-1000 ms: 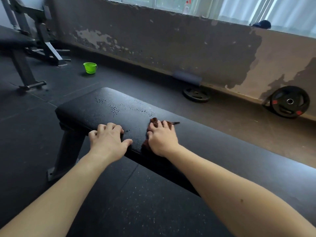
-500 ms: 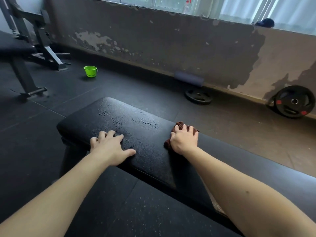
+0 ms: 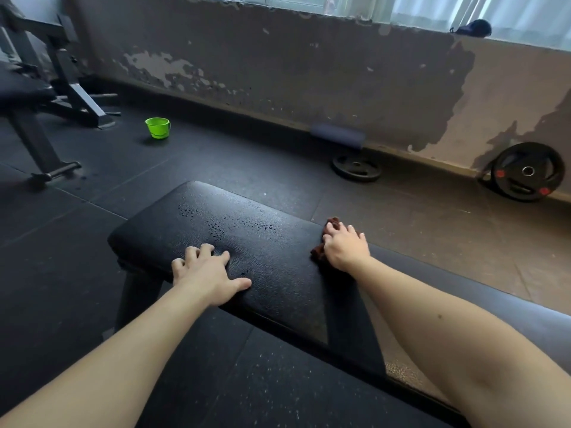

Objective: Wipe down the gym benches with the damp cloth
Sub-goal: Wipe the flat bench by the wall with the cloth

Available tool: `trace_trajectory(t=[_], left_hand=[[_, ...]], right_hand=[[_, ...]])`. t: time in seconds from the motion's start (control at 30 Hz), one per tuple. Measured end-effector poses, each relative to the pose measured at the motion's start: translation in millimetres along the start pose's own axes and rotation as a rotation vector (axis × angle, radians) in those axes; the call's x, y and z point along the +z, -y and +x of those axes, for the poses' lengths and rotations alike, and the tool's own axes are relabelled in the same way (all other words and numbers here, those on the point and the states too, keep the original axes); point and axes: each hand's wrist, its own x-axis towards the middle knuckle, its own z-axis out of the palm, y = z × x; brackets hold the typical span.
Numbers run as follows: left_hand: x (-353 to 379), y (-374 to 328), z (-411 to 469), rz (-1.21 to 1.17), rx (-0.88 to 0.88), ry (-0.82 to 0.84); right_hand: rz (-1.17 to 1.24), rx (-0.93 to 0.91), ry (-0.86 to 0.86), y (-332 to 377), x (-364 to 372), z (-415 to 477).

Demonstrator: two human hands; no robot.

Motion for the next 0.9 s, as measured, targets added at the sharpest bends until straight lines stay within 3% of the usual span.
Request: trace_trajectory(t=[0.1, 0.27, 0.4, 0.47, 0.57, 0.7, 0.9], left_hand=[[0, -4, 0, 0.028, -0.006, 0.007], [-1, -6, 3, 0.075, -0.01, 0.009], [-1, -3, -1, 0.047, -0.005, 0.008], [0, -2, -2, 0.035, 0.002, 0.0], [2, -1, -1, 0.036, 0.003, -0.008], [2, -3, 2, 0.054, 0.001, -0.004], [0, 2, 3, 0.023, 0.009, 0.014]], right_hand=[[0.003, 0.033, -0.022, 29, 4, 6], [-0.006, -0.236, -0.044, 97, 20, -14], [0.006, -0.409, 0.014, 91, 24, -32], [0.006, -0.387, 0.005, 65, 19, -27], [-0.002, -0.191, -0.017, 29, 11, -15], [-0.02, -0.041, -0.076, 44, 17, -19], [-0.002, -0.326, -0.097, 87, 31, -87]])
